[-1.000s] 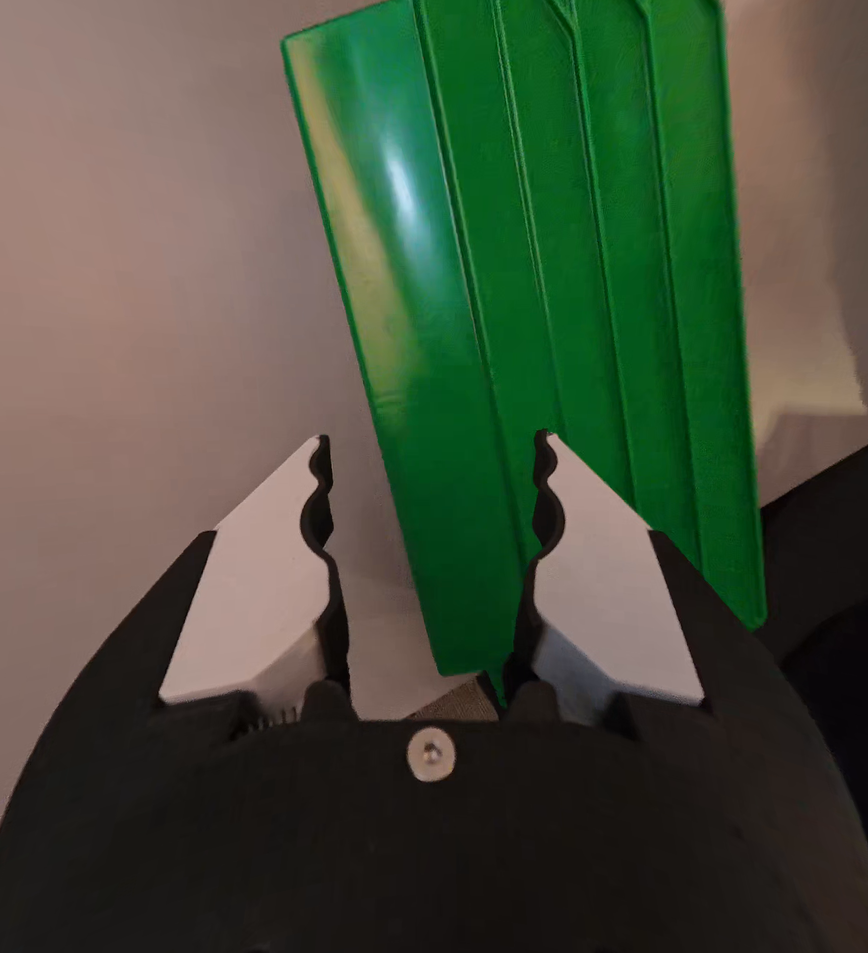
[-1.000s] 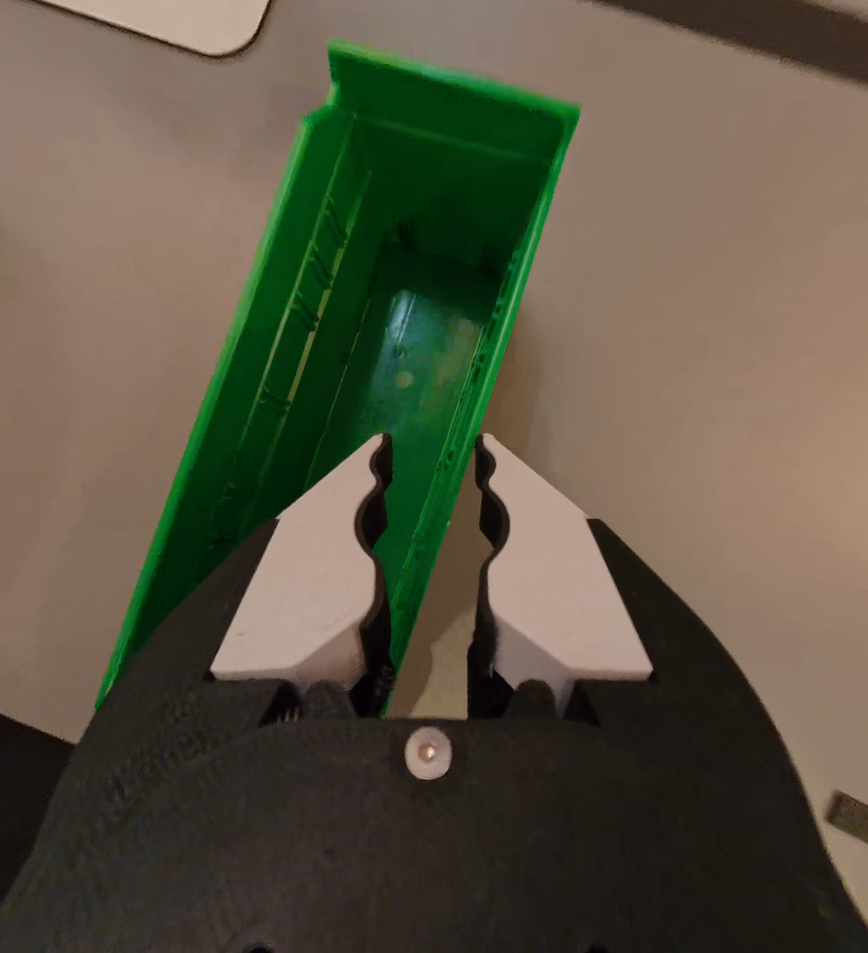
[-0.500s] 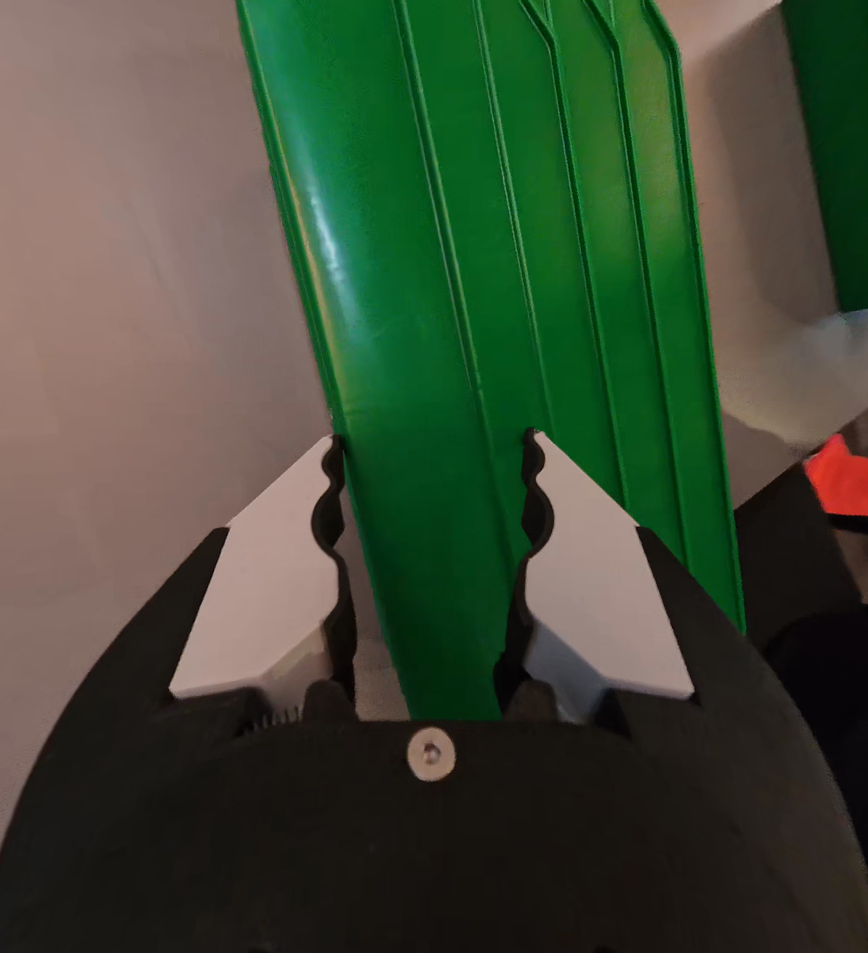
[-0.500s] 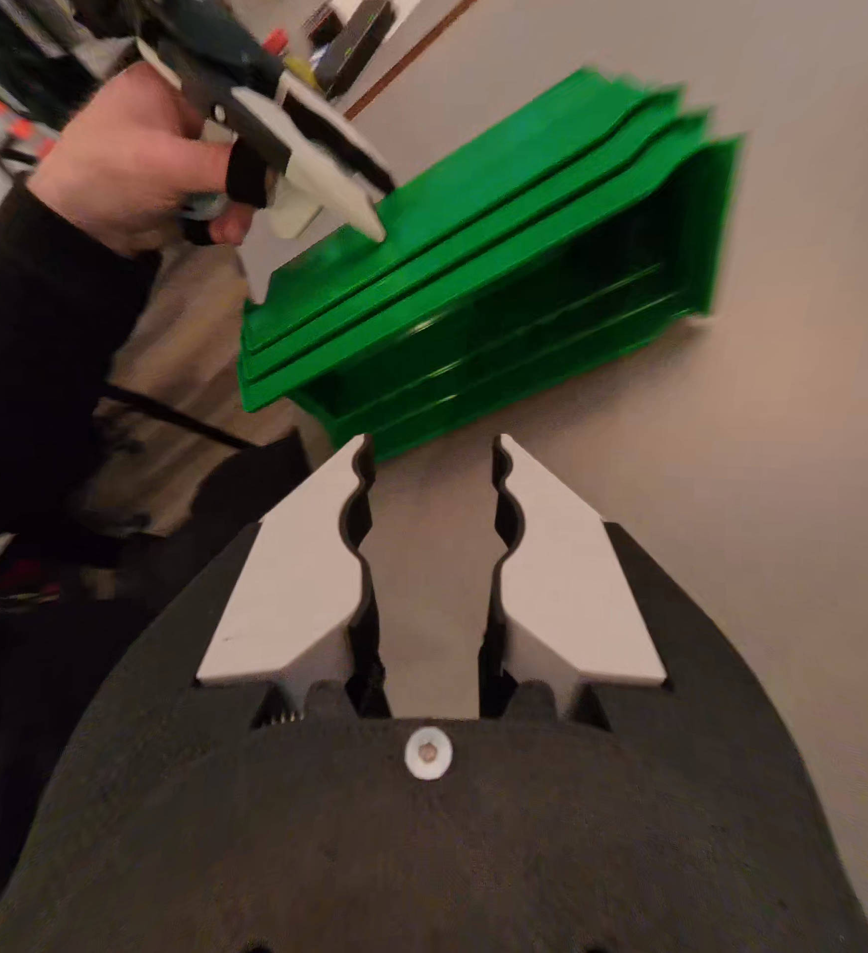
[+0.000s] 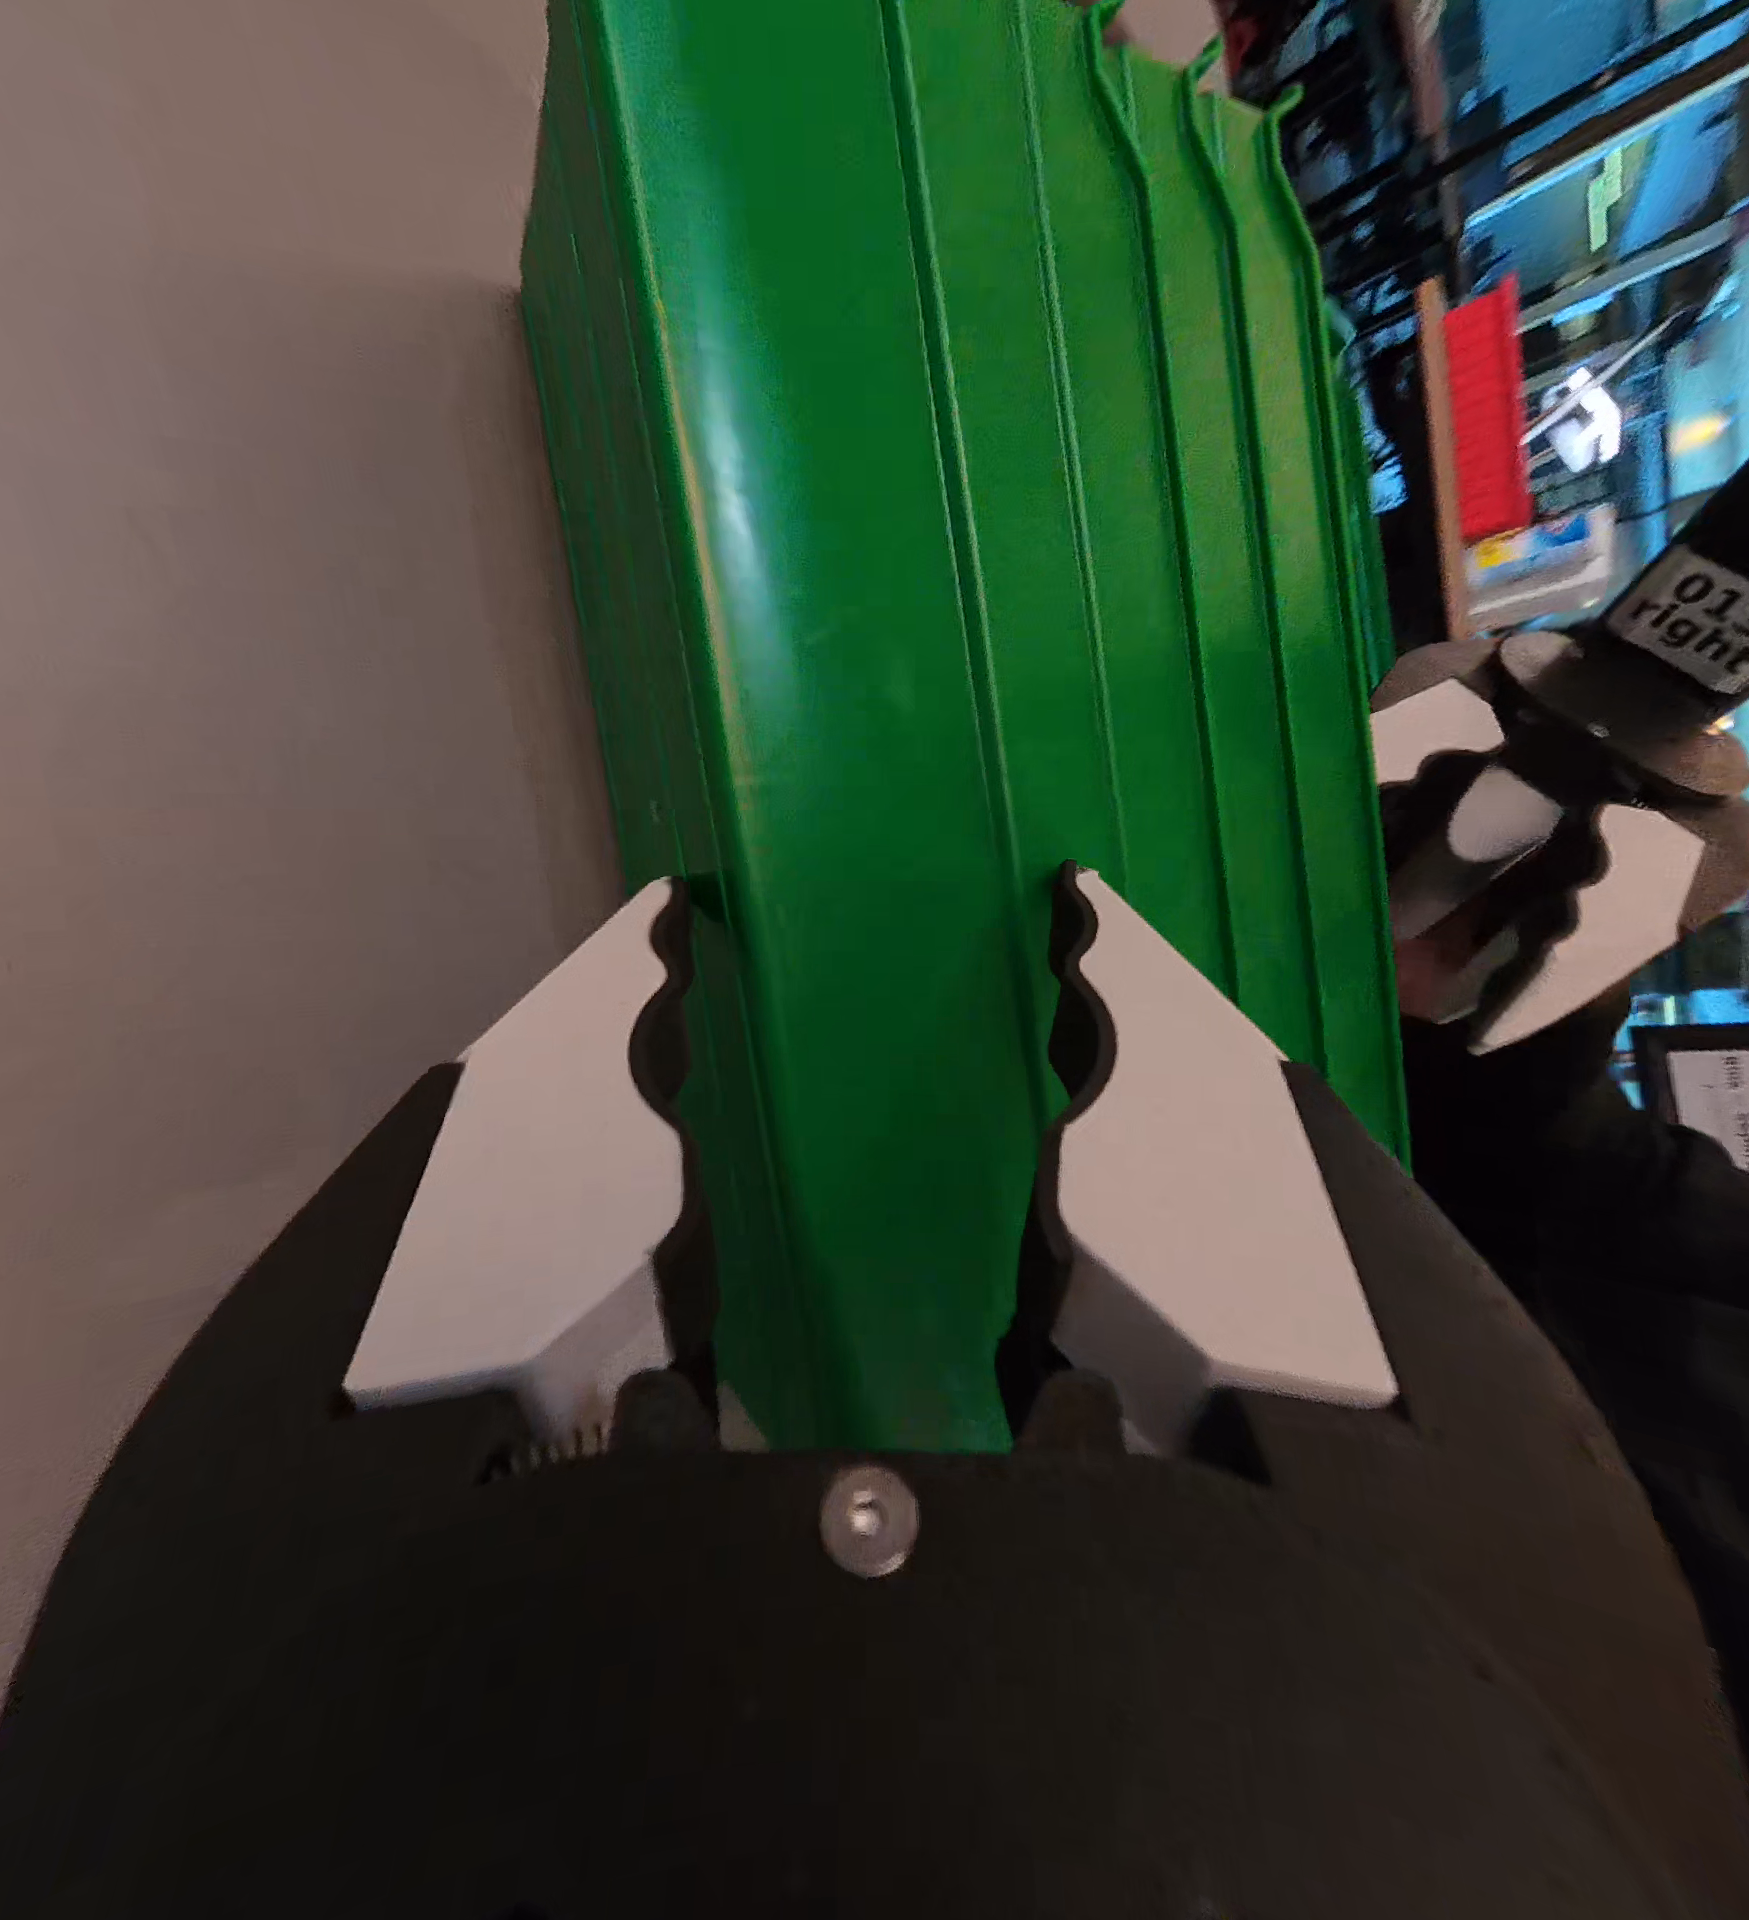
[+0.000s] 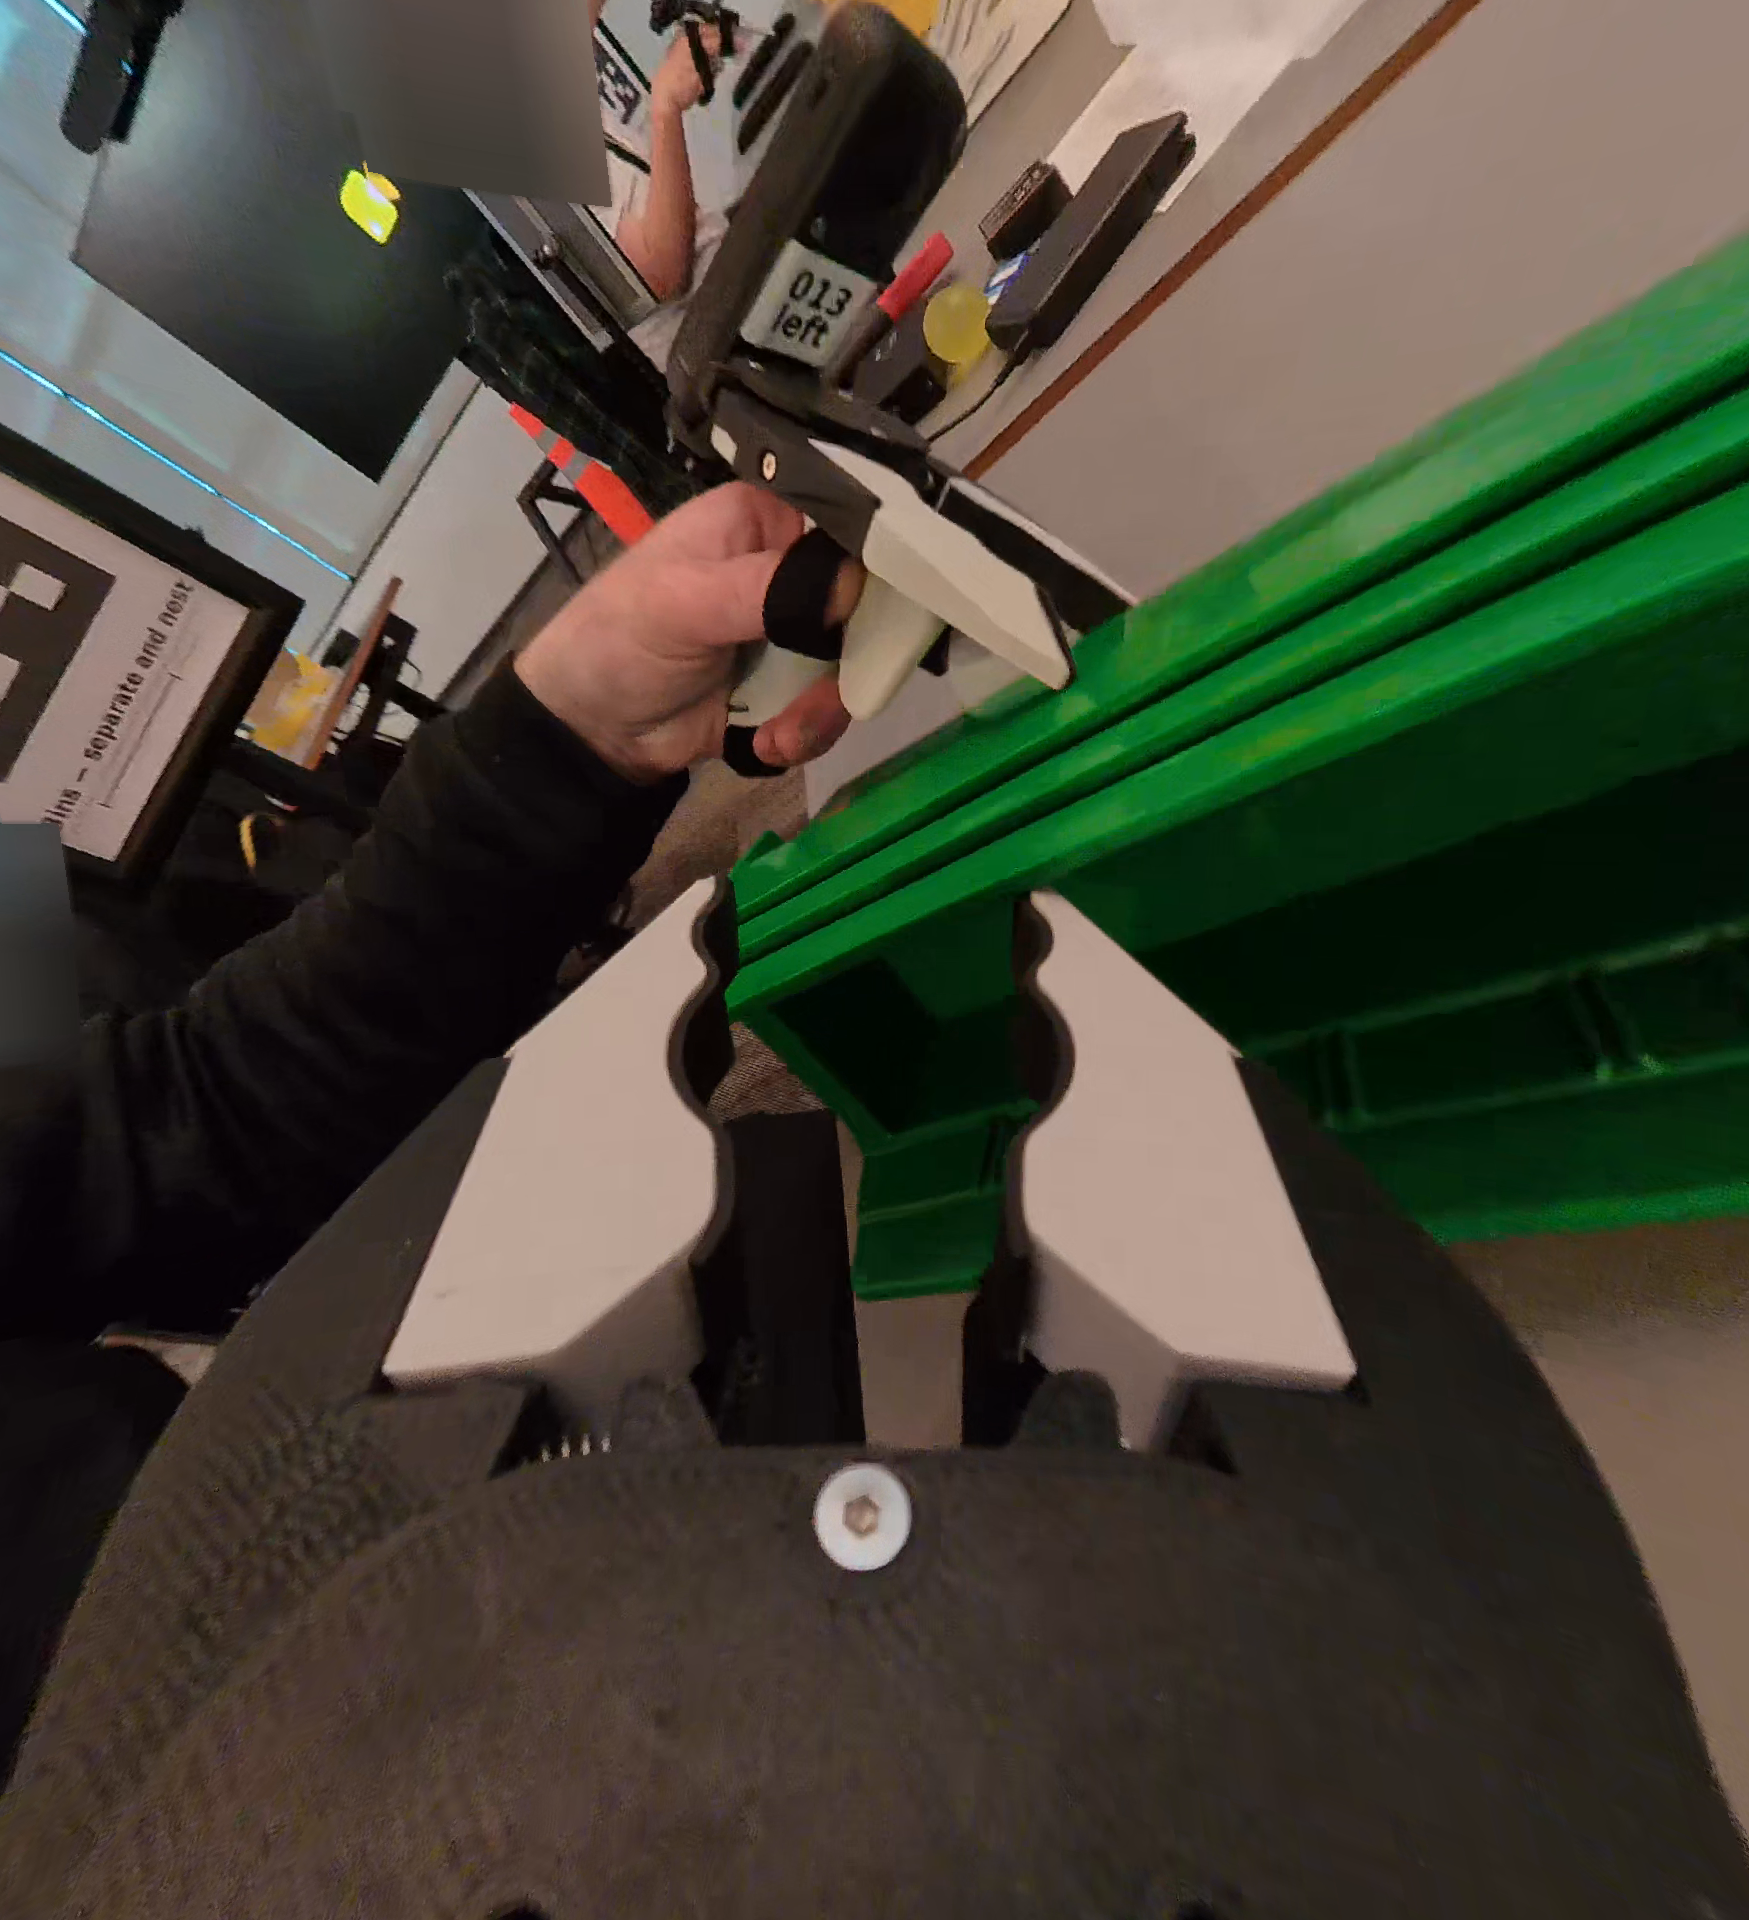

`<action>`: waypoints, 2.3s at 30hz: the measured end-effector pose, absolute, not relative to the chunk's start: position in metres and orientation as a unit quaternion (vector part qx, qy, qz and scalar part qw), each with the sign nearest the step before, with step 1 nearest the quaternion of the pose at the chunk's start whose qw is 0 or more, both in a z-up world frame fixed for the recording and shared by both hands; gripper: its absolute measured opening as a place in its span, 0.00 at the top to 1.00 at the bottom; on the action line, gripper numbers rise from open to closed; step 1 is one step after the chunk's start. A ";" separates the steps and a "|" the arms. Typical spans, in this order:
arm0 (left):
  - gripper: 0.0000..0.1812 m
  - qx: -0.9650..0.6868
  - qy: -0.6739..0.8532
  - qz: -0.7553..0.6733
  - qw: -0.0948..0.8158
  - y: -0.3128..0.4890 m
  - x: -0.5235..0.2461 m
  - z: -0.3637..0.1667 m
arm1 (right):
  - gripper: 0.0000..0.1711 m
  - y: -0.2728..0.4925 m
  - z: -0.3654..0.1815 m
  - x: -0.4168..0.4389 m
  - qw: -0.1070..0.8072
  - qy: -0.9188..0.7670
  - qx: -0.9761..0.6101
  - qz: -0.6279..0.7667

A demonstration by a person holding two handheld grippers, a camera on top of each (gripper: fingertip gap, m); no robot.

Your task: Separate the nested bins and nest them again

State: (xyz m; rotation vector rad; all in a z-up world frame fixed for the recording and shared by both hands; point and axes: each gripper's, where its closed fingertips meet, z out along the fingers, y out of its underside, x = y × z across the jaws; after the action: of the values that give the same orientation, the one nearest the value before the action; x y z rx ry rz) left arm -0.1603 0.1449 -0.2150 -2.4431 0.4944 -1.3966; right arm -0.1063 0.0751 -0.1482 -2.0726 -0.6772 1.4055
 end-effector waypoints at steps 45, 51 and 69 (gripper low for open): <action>0.38 -0.912 0.321 -0.096 0.236 0.164 -0.200 -0.156 | 0.76 0.052 -0.179 -0.064 0.320 -0.319 -0.817 0.357; 0.43 -0.911 0.317 -0.102 0.243 0.165 -0.200 -0.154 | 0.77 0.045 -0.192 -0.073 0.299 -0.330 -0.820 0.360; 0.43 -0.911 0.299 -0.127 0.254 0.168 -0.206 -0.147 | 0.78 0.046 -0.202 -0.073 0.286 -0.327 -0.823 0.366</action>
State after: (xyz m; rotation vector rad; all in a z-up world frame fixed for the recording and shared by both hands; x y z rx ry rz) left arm -0.2063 0.1678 -0.1475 -2.4754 0.8112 -0.3447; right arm -0.0729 0.0459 -0.2020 -2.2004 -0.8744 0.9795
